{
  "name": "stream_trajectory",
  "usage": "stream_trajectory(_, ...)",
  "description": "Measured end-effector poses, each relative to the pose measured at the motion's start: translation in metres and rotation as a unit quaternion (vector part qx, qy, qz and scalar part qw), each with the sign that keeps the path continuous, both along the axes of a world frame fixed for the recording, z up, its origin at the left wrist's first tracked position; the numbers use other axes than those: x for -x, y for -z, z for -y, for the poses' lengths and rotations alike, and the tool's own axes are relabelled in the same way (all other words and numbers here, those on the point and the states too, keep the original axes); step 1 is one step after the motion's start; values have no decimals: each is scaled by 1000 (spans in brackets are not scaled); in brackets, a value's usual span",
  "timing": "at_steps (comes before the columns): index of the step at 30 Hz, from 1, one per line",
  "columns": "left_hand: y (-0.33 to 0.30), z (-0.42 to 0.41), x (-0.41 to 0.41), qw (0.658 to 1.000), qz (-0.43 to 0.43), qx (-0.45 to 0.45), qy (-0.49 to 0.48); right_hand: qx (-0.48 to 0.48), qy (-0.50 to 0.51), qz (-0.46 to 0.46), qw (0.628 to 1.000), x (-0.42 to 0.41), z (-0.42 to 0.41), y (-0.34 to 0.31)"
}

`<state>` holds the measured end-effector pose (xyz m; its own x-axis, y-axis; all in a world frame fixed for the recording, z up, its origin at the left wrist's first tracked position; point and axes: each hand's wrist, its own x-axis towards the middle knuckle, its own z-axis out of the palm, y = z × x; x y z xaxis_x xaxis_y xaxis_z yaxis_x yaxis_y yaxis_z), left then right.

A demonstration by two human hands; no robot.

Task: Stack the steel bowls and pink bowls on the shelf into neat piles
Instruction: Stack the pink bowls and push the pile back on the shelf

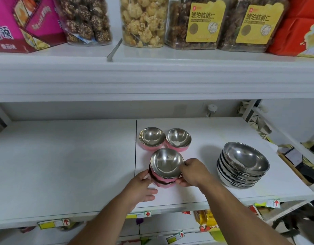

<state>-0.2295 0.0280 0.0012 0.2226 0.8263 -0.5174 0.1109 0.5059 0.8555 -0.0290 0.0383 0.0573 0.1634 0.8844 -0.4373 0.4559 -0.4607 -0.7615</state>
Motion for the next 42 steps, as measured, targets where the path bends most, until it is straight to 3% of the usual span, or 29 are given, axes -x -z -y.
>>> stream_trajectory(5,1,-6,6,1000,-10,10,-7,5,5,5,1000,-5,0,1)
stream_trajectory(10,-9,-35,16,996,-74,-16,-42,-47,50,51,996,-17,-8,2)
stream_trajectory(13,-12,-65,19,995,-54,-9,-87,-66,64,61,994,-21,-23,8)
stream_trajectory(22,-26,-124,-8,980,-35,21,-193,-2,152,-126,980,-32,-83,27)
stream_trajectory(25,-17,-139,-11,978,-75,1,-197,24,161,-154,975,-39,-105,42)
stream_trajectory(35,0,-158,-16,976,-77,-11,-205,25,164,-197,966,-42,-128,56)
stream_trajectory(42,-31,-131,-2,970,-104,-64,-208,-4,179,-213,961,-44,-117,43)
